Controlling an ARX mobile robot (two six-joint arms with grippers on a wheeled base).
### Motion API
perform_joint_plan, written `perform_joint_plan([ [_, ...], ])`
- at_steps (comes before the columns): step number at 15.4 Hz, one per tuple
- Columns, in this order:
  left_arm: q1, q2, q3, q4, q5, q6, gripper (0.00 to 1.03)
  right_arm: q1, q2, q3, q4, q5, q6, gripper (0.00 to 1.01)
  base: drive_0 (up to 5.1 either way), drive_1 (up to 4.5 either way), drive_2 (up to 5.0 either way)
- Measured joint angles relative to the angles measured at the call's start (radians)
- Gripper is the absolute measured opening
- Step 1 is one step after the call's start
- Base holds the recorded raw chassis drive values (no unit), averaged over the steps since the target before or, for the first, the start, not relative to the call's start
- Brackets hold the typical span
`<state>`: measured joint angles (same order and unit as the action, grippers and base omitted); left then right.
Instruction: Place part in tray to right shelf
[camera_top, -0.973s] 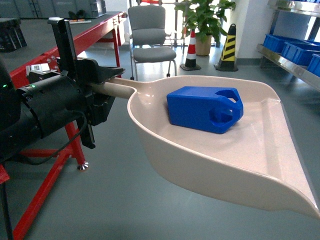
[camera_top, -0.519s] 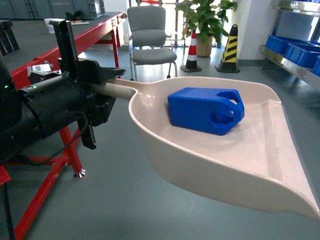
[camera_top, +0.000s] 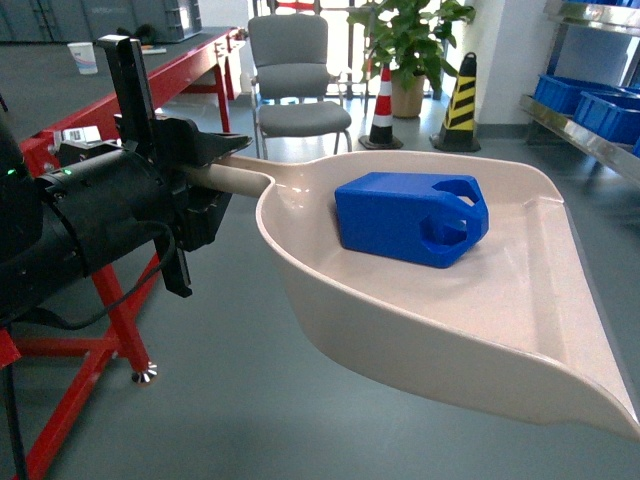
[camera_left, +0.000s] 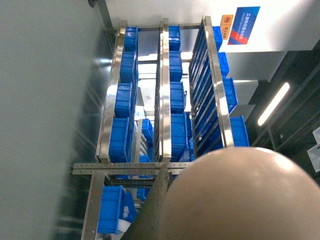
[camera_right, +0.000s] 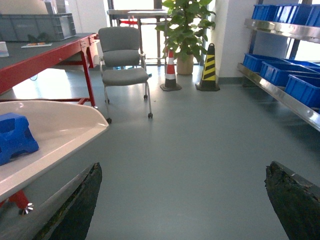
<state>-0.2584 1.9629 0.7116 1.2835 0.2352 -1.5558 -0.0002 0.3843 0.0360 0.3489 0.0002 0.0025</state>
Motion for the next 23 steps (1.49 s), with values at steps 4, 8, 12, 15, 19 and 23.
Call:
perform_joint_plan([
  [4, -0.001, 0.000, 0.000, -0.008, -0.002, 0.000, 0.13, 0.000, 0.000, 0.000, -0.005, 0.000, 0.000, 0.98, 0.1, 4.44, -4.2],
  [8, 0.003, 0.000, 0.000, -0.002, -0.004, 0.000, 0.13, 0.000, 0.000, 0.000, -0.005, 0.000, 0.000, 0.98, -0.3, 2.92, -3.6],
  [12, -0.006, 0.003, 0.003, -0.010, 0.002, 0.000, 0.13, 0.000, 0.001, 0.000, -0.005, 0.000, 0.000, 0.98, -1.9, -1.90, -1.9],
  [15, -0.005, 0.003, 0.003, -0.005, 0.001, 0.000, 0.13, 0.000, 0.000, 0.000, -0.003, 0.000, 0.000, 0.98, -1.9, -1.86, -1.9],
  [19, -0.001, 0.003, 0.003, -0.004, 0.000, 0.000, 0.13, 0.000, 0.000, 0.000, -0.004, 0.000, 0.000, 0.98, -1.6, -1.62, -1.6],
  [23, 0.000, 0.003, 0.003, -0.004, -0.004, 0.000, 0.13, 0.000, 0.000, 0.000, -0.004, 0.000, 0.000, 0.98, -1.7, -1.66, -1.7],
])
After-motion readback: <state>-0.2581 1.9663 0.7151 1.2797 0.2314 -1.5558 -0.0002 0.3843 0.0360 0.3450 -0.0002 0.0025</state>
